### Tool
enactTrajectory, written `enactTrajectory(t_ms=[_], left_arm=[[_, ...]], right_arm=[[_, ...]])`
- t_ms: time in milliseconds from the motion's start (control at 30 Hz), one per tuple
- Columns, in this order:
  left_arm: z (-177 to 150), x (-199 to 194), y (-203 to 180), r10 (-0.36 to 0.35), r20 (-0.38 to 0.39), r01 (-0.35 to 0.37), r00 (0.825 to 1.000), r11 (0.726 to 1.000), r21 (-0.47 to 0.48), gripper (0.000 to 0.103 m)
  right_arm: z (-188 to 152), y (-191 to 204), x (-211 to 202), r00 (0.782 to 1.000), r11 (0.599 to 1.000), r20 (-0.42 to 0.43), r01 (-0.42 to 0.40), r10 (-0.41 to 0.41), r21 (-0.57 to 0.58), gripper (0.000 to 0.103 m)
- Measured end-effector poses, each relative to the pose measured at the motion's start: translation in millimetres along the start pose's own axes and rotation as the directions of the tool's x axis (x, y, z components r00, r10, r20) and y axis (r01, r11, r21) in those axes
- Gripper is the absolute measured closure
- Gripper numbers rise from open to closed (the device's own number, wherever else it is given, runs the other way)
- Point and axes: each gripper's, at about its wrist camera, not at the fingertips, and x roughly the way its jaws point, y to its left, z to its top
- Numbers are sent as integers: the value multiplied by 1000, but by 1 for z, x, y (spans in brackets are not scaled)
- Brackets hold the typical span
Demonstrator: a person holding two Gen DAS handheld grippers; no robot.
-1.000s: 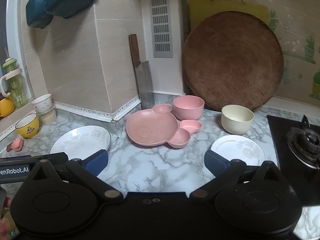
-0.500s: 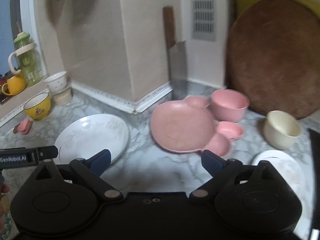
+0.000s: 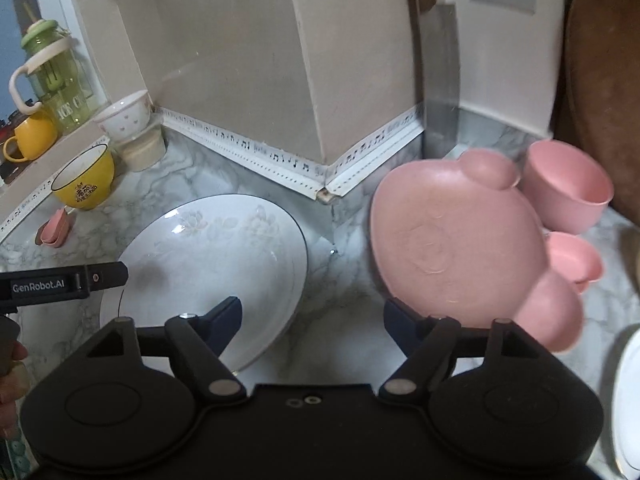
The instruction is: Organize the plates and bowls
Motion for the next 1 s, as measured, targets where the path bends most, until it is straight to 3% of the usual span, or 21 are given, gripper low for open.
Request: enactTrajectory(t_ms=[200,300,500,567,633,667,800,933,1000], left_arm=[[16,28,11,-18,-60,16,998,999,-46,12],[22,41,19,-41,-106,31,994,995,-92,33],[26,54,28,-53,-147,34,988,991,-133,37],[27,57,30,-63,-160,39,985,988,-147,48],[26,58,33,-61,-167,34,984,986,-163,56],[27,58,35,-63,-167,34,984,984,-173,62],[26,59,34,-87,-181,53,980,982,-183,71],[26,57,29,-108,-182,78,977,983,-166,87],[25,56,24,-91,-180,66,979,988,-141,87]], right_arm=[[13,-6,24,998,998,-53,-23,27,64,49],[18,-9,33,996,995,-77,-48,55,83,55],[22,-13,44,987,985,-118,-92,110,143,72],[22,-15,45,985,982,-123,-105,125,158,74],[23,-14,46,983,981,-129,-111,132,160,84],[22,-14,47,983,982,-132,-105,126,159,85],[22,-15,46,985,984,-132,-87,108,155,94],[20,-16,44,985,984,-137,-89,110,152,96],[18,-15,41,986,986,-134,-82,101,143,96]])
